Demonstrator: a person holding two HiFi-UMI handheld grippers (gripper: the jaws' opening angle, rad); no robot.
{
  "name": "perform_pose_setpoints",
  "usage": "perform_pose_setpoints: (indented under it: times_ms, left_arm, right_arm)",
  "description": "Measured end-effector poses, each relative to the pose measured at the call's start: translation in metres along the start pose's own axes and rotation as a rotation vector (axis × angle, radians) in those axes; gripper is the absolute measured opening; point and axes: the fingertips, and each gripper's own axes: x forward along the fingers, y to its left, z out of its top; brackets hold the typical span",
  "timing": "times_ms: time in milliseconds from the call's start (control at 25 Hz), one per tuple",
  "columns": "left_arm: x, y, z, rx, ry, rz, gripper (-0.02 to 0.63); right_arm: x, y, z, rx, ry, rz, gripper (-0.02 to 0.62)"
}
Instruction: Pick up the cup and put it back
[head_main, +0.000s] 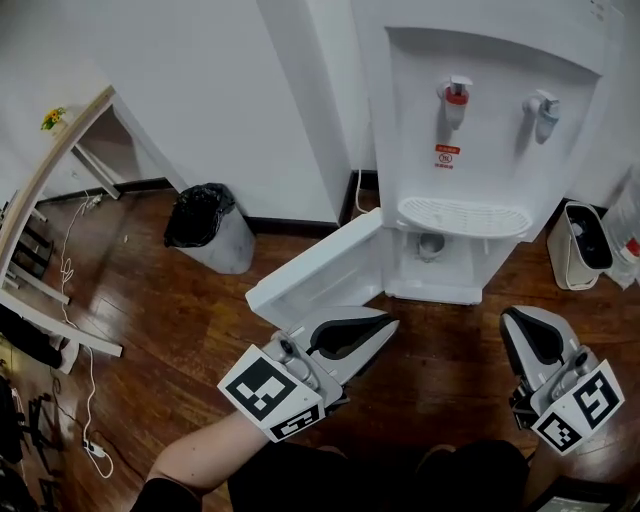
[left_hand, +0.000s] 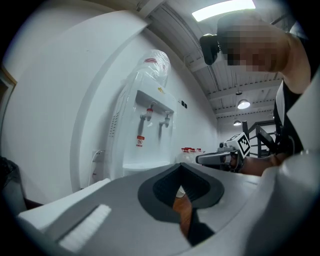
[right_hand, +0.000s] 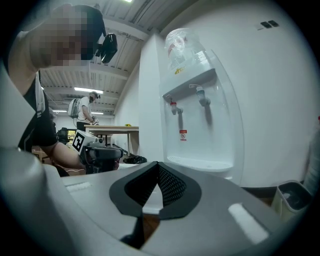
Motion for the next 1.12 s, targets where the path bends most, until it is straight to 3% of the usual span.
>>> perform_pose_setpoints:
  times_ms: [80, 280, 520, 920, 1120]
  left_arm:
    - [0.003, 0.002, -0.011, -0.01, 0.001, 0.016, 0.001]
    - [0.006, 0.022, -0.031, -0.017, 0.002, 0.15, 0.001]
    - [0.027, 0.025, -0.071, 0.003, 0.067, 0.145, 0.001]
    - [0.046, 0.043, -0.129, -0.026, 0.128, 0.241, 0.001]
    - [0.048, 0.042, -0.148, -0.012, 0.176, 0.271, 0.001]
  right_arm:
    - [0.001, -0.005, -0.013, 0.01, 0.003, 0.001, 0.002]
    - [0.005, -0.02, -0.045, 0.016, 0.039, 0.0, 0.002]
    - [0.014, -0.038, -0.078, 0.039, 0.038, 0.002, 0.027]
    - [0.047, -0.074, -0.153, 0.108, 0.039, -0.04, 0.084]
    - [0.068, -0.087, -0.184, 0.094, 0.044, -0.045, 0.151]
